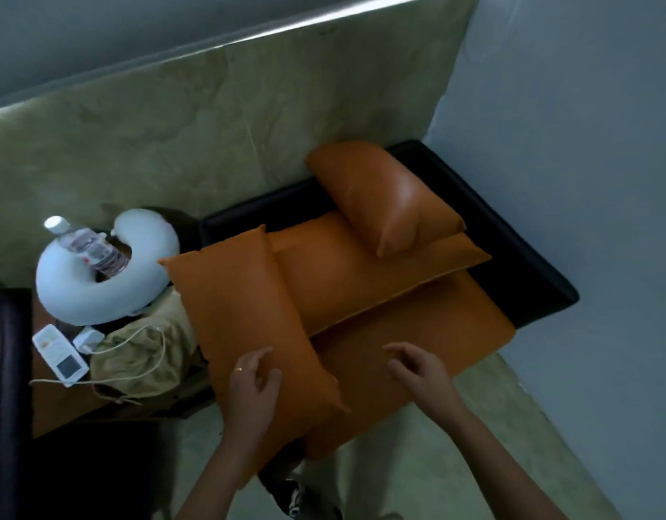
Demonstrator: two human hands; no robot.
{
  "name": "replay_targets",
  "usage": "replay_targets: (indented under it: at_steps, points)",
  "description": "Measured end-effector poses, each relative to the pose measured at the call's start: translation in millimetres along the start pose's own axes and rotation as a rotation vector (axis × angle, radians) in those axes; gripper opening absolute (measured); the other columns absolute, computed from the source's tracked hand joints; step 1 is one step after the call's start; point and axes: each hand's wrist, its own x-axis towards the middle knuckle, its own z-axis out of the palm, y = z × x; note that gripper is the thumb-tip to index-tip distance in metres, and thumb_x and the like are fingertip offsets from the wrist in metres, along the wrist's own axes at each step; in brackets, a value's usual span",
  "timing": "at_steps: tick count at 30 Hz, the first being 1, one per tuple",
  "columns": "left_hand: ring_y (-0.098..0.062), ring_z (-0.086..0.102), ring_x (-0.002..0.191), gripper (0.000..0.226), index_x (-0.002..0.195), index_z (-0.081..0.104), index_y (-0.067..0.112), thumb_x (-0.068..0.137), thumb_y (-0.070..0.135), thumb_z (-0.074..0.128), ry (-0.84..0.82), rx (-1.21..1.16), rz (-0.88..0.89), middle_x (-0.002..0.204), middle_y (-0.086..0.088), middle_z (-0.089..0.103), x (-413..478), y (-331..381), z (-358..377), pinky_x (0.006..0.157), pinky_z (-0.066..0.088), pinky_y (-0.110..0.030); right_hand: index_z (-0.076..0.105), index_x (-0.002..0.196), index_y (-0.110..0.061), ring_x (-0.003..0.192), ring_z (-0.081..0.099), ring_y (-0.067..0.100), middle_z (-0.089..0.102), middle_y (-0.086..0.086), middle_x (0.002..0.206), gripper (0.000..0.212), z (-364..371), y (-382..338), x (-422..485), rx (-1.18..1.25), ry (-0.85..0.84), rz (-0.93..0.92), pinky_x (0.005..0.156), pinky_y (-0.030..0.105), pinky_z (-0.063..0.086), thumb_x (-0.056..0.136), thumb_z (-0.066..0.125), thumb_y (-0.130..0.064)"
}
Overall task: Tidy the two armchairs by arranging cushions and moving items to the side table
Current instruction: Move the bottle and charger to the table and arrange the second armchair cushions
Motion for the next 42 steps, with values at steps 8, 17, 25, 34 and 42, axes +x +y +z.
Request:
replay_targets:
  at_steps: [8,17,25,34,42]
  points:
    - [0.010,0.051,0.106,0.027,0.120,0.055,0.038,0.099,0.021,0.060,-0.050,-0.103,-0.002,0.120,0.020,0.051,42.2,36.6,55.6,0.085,0.043,-0.012,0.065,0.111,-0.047,0.070,0.063,0.017,0.068,-0.007,0.083,0.019,-53.0,-6.5,76.4,-0.103,0.021,-0.082,0.058,0.030,0.051,0.099,0.061,-0.033]
    - [-0.003,0.051,0.121,0.031,0.130,0.057,0.030,0.099,0.027,0.060,-0.160,-0.015,0.109,0.128,0.012,0.054,132.4,108.0,126.4,0.088,0.037,-0.005,0.064,0.117,-0.033,0.093,0.064,0.001,0.067,-0.016,0.104,0.019,-145.3,-31.4,174.5,-0.055,0.271,-0.175,0.076,0.019,0.055,0.100,0.060,-0.027]
    - [-0.007,0.027,0.140,0.085,0.159,0.009,0.034,0.092,0.070,0.048,-0.228,-0.049,0.023,0.160,0.012,0.018,246.8,180.1,196.5,0.114,0.029,-0.033,0.044,0.148,-0.031,0.135,0.044,0.015,0.047,-0.005,0.146,0.057,-207.3,-14.5,310.6,-0.171,0.179,-0.143,0.110,0.041,0.042,0.096,0.063,-0.044]
    - [0.001,0.061,0.116,0.077,0.148,0.033,0.046,0.083,0.070,0.065,-0.045,-0.314,-0.101,0.132,0.029,0.057,329.2,185.2,242.8,0.094,0.057,-0.029,0.020,0.156,-0.046,0.143,0.037,0.014,0.028,-0.009,0.162,0.081,-216.4,2.0,396.6,0.024,-0.283,0.024,0.113,0.047,0.041,0.088,0.054,-0.073]
    - [-0.026,0.062,0.122,0.107,0.155,0.029,0.029,0.069,0.077,0.072,0.003,-0.600,-0.348,0.146,-0.004,0.054,390.7,158.7,242.4,0.101,0.051,-0.053,-0.001,0.155,-0.052,0.129,0.044,0.009,0.027,-0.013,0.161,0.113,-200.4,7.2,422.0,0.145,-0.367,0.181,0.093,0.027,0.040,0.066,0.056,-0.093]
